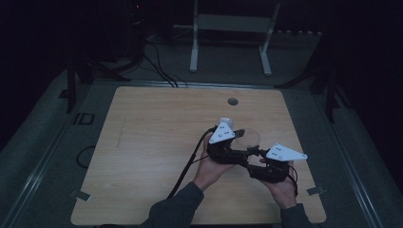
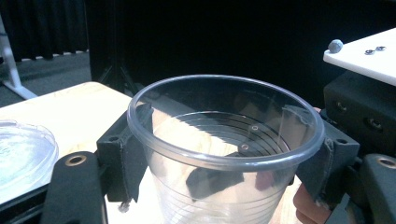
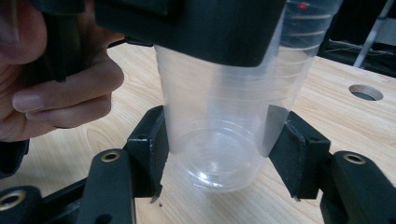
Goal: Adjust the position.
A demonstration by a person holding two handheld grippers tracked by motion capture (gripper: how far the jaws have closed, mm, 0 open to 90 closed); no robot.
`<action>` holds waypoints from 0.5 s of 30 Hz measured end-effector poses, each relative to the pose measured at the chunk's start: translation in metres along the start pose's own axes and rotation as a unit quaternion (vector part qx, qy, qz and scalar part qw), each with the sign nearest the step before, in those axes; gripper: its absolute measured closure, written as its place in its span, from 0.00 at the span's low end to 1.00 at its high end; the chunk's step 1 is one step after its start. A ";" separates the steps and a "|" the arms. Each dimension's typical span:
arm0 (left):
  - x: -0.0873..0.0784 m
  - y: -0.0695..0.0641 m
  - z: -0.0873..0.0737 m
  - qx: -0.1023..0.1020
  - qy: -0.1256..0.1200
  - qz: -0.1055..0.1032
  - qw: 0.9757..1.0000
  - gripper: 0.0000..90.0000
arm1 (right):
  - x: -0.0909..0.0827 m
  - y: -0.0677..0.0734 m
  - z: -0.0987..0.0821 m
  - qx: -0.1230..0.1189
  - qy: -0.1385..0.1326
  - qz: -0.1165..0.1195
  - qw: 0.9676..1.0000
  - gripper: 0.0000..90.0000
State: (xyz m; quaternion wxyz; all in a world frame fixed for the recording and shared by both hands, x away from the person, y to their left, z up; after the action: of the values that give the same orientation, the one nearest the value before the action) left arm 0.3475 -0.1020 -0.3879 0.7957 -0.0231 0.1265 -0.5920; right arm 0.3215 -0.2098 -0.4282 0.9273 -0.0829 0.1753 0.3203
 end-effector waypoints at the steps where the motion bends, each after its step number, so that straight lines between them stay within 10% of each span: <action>1: 0.000 0.000 0.000 0.001 -0.001 0.001 1.000 0.30 | 0.000 0.000 0.000 0.001 0.000 0.000 1.000 0.46; 15: -0.001 0.000 0.000 0.014 -0.001 0.012 1.000 0.32 | 0.000 -0.004 -0.004 -0.001 0.009 -0.011 1.000 0.36</action>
State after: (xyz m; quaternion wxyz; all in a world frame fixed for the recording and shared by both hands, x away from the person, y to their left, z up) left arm 0.3475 -0.1011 -0.3876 0.8033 -0.0109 0.1171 -0.5838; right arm 0.3226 -0.2137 -0.4318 0.9290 -0.0888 0.1826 0.3094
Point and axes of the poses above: each handheld gripper's, and its own axes: x roughly forward along the jaws, z roughly out of its top, y roughly to its left, the point moved 6 cm from there along x, roughly forward along the jaws, and after that the axes turned 10 degrees about -z, right-handed, at the moved point
